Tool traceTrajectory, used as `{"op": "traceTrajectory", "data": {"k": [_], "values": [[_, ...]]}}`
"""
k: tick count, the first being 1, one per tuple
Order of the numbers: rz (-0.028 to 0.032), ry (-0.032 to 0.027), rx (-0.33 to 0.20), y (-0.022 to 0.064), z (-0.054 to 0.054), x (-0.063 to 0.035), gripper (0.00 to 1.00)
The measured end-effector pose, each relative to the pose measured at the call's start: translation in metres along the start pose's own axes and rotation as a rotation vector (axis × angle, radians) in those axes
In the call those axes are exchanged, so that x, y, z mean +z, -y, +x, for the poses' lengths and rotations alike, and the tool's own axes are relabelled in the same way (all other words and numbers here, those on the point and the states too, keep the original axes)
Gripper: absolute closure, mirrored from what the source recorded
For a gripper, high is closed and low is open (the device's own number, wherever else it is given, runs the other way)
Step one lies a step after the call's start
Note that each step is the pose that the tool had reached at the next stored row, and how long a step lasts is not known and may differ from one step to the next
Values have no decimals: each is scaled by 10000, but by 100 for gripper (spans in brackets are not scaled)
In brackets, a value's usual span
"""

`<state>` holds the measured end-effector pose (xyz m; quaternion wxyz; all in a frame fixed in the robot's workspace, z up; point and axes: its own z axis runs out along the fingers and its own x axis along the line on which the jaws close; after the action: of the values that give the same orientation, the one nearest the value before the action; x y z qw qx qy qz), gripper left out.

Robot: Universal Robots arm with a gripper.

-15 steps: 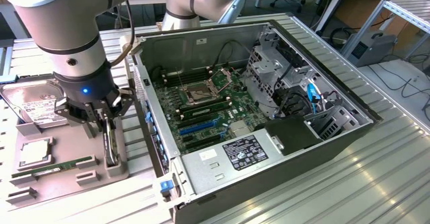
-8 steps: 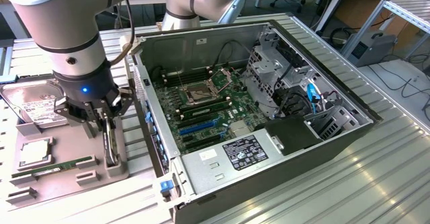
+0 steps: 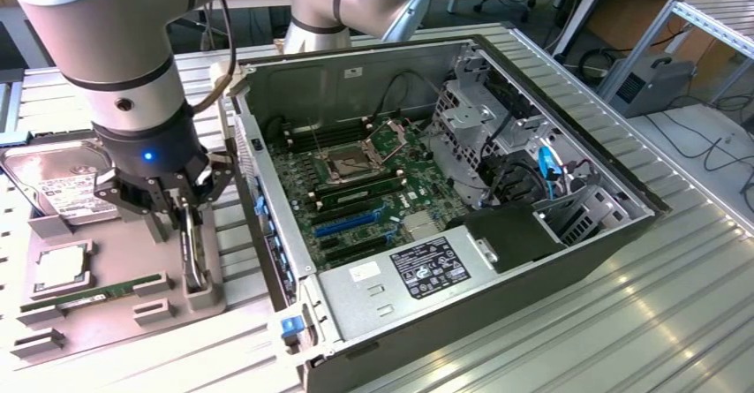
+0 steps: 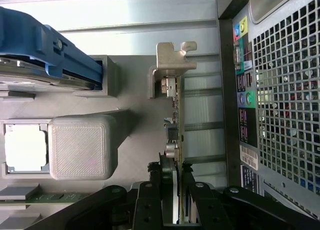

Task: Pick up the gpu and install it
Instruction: 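Pick up the gpu and move the gpu toward the slot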

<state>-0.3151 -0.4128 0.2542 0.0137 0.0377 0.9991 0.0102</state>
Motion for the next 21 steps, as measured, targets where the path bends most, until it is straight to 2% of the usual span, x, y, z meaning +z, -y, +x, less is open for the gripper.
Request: {"op": "traceTrajectory", "data": {"k": [21], "values": [[0, -1, 0, -1, -1, -42, 73]]}}
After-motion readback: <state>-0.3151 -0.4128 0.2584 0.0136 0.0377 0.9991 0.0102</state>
